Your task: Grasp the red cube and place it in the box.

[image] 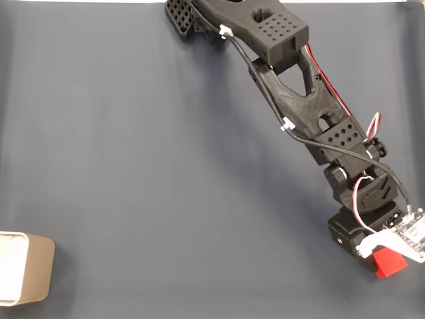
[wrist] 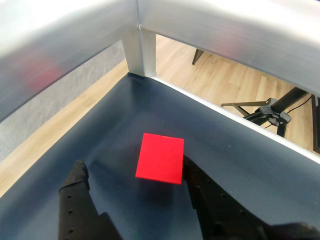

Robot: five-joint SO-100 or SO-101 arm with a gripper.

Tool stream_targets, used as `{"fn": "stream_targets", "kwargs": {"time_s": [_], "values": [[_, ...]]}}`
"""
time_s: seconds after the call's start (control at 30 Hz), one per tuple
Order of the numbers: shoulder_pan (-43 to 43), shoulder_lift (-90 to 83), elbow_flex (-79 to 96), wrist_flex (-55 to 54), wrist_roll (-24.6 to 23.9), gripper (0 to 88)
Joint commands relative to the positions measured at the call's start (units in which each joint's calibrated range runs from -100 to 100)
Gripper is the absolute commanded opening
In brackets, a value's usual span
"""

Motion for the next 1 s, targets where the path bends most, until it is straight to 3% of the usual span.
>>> {"fn": "stream_targets", "kwargs": {"time_s": [0.0, 0.57, 0.97], "values": [[-0.9, -1.0, -3.4, -1.3, 0.1, 41.6], [-1.0, -1.6, -2.7, -1.3, -0.2, 39.2], [-0.5, -4.3, 2.0, -0.9, 0.4, 20.1]]}}
